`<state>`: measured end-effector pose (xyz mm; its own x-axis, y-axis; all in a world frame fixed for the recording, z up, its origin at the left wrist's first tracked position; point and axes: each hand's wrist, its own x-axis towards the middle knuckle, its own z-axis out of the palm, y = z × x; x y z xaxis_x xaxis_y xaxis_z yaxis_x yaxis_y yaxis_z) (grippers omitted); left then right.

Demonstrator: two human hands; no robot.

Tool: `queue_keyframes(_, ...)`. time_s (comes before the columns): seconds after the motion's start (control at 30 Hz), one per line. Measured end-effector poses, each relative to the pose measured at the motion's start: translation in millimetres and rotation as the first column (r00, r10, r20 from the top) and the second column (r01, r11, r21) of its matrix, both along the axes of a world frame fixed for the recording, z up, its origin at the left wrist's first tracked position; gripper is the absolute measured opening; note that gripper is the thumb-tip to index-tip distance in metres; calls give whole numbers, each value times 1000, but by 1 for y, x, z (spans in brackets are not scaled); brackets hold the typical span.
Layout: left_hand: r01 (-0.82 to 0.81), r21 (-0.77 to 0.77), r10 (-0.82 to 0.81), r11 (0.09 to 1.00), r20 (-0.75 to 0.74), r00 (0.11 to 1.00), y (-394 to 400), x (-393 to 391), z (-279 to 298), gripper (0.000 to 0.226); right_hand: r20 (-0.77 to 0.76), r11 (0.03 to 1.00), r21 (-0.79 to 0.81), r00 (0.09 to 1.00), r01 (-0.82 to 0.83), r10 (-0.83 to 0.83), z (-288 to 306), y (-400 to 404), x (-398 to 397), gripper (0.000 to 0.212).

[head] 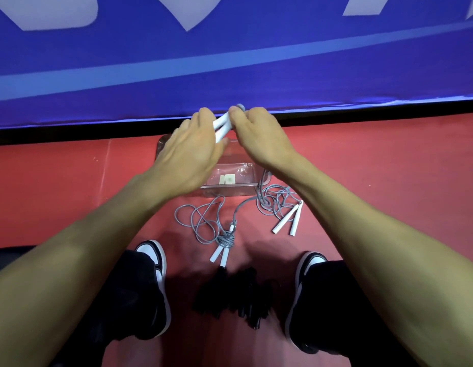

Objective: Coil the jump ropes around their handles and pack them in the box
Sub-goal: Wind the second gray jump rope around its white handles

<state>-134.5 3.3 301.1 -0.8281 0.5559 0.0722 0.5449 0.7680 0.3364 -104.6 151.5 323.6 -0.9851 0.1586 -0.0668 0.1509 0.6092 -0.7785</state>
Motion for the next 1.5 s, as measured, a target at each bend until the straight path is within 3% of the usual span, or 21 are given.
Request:
queue_keyframes(0.07, 12, 127, -30, 992, 142, 989, 1, 0, 6, 27, -28, 1000, -16, 999, -21, 20, 0, 4, -2, 46)
queue_keyframes(0.17, -4, 215, -74, 977, 353, 933, -2, -5, 18, 28, -41, 981, -166, 995, -102, 96, 0, 12, -3, 47)
queue_keyframes(0.3, -125, 456, -234, 881, 649, 724, -11, -9, 32, 21, -37, 934, -328, 990, -144, 139, 5, 15, -3, 45)
queue_keyframes(0.4, -113, 476, -238, 872, 615, 752, -14, -10, 31, 20, -64, 969, -207, 990, -133, 122, 5, 13, -3, 50)
queue_keyframes(0.5, -18, 331, -109, 943, 361, 926, -10, -8, 21, 16, -20, 996, -47, 997, -72, 71, 2, 8, 0, 57)
queue_keyframes(0.6, -8, 25, 9, 1000, -21, 1000, -4, -2, 14, 14, 85, 995, -100, 996, 1, 7, -3, 2, 1, 63)
queue_keyframes(0.7, -34, -68, 25, 997, -127, 992, 0, 3, 13, 15, 133, 968, -250, 991, 36, -2, -8, -2, -1, 60)
queue_keyframes(0.83, -54, 51, 48, 997, 109, 993, 0, -3, 13, 26, 144, 932, -363, 989, 12, 43, -2, 1, -7, 41)
queue_keyframes(0.93, -13, -26, 17, 1000, 183, 983, 1, -6, 15, 52, 108, 946, -325, 994, 23, 13, -3, 4, -7, 39)
queue_keyframes(1.1, -21, 186, -65, 982, 443, 894, -5, -5, 28, 36, 59, 931, -361, 995, -59, 86, -1, 13, -8, 38)
queue_keyframes(1.23, -18, 330, -166, 944, 522, 837, -12, -9, 40, 24, -10, 884, -445, 988, -140, 152, -1, 16, -7, 43)
queue_keyframes(1.33, -63, 400, -225, 914, 631, 743, -11, -2, 38, 16, -62, 853, -488, 982, -184, 177, -4, 13, -7, 44)
queue_keyframes(1.4, -84, 436, -234, 896, 626, 744, -10, -1, 33, 12, -77, 897, -407, 985, -170, 151, -4, 13, -7, 48)
queue_keyframes(1.5, -81, 395, -124, 915, 468, 875, -6, -3, 24, 13, -84, 994, -84, 994, -76, 69, 0, 16, -7, 53)
